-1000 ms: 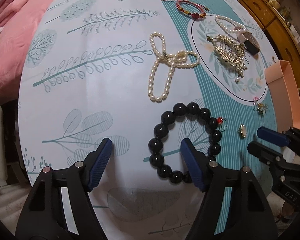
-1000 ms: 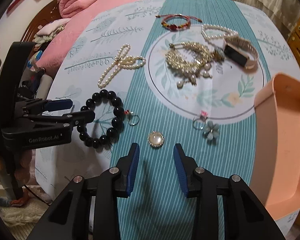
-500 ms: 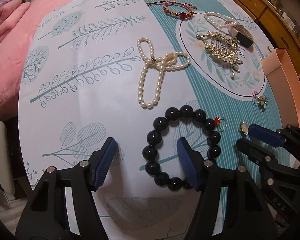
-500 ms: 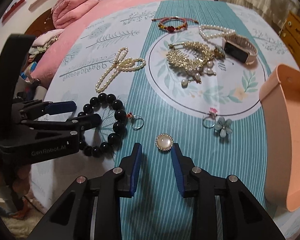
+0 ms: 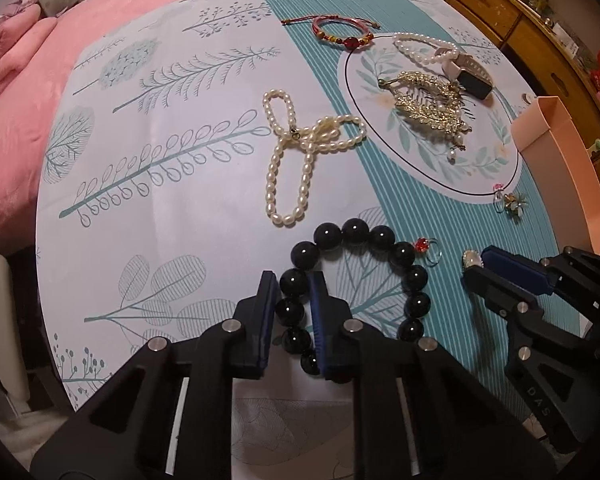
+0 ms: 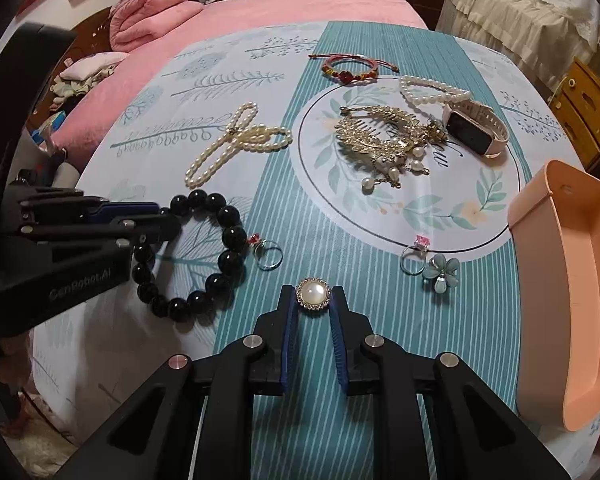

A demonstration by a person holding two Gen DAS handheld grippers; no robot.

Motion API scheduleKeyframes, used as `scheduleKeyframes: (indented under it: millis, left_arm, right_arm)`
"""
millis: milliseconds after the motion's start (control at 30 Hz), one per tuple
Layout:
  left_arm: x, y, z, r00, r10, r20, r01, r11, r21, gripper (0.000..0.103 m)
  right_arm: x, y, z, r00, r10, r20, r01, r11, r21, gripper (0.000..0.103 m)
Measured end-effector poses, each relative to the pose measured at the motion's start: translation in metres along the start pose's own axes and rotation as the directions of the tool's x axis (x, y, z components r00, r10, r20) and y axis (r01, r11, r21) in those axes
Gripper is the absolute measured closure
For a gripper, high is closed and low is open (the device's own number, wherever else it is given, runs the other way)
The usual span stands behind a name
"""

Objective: Organize jewelry
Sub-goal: 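Grasp the black bead bracelet with the left tool while the right tool grasps the gold round brooch, then carry the bracelet and brooch into the pink box and open both tools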

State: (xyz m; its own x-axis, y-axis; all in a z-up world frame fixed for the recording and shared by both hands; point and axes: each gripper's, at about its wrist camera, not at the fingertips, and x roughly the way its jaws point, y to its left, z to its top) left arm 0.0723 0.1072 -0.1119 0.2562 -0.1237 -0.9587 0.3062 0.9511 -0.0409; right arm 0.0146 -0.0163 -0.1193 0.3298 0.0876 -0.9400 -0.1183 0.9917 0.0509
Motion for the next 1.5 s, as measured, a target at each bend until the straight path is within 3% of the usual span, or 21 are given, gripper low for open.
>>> scheduleKeyframes:
  millis: [200,467,633,800,1033,1300,1500]
  left_arm:
    - [-0.007,0.012,0.001,0.996,-0.088,0.000,0.088,0.992,-0.094,0.091]
    - [-0.054,-0.006,0.016,0.984,-0.154,0.092,0.161,0.983,-0.083,0.091]
    - [-0.092,-0.045,0.039,0.971,-0.182,0.158,0.186,0.983,-0.011,0.091]
    - [-0.137,-0.094,0.066,0.945,-0.218,0.245,0.208,0.976,0.065,0.091]
    - [-0.175,-0.161,0.100,0.912,-0.299,0.281,0.273,0.953,0.129,0.091]
    - [-0.156,-0.244,0.114,0.926,-0.316,0.206,0.277,0.940,0.197,0.091]
    - [-0.105,-0.281,0.115,0.957,-0.270,0.105,0.243,0.947,0.211,0.091]
  right_arm:
    - [-0.011,-0.005,0.002,1.000,0.012,0.018,-0.012,1.000,0.010,0.087]
    - [-0.055,-0.026,0.014,0.994,0.023,0.103,-0.028,0.999,0.046,0.087]
    - [-0.093,-0.051,0.020,0.986,0.016,0.169,-0.029,0.997,0.073,0.087]
    - [-0.130,-0.086,0.014,0.976,-0.013,0.219,-0.009,0.995,0.096,0.087]
    - [-0.151,-0.148,-0.005,0.977,-0.076,0.199,0.045,0.987,0.156,0.087]
    - [-0.142,-0.205,-0.036,0.990,-0.088,0.107,0.066,0.979,0.191,0.087]
    - [-0.117,-0.229,-0.050,0.996,-0.077,0.037,0.069,0.982,0.178,0.086]
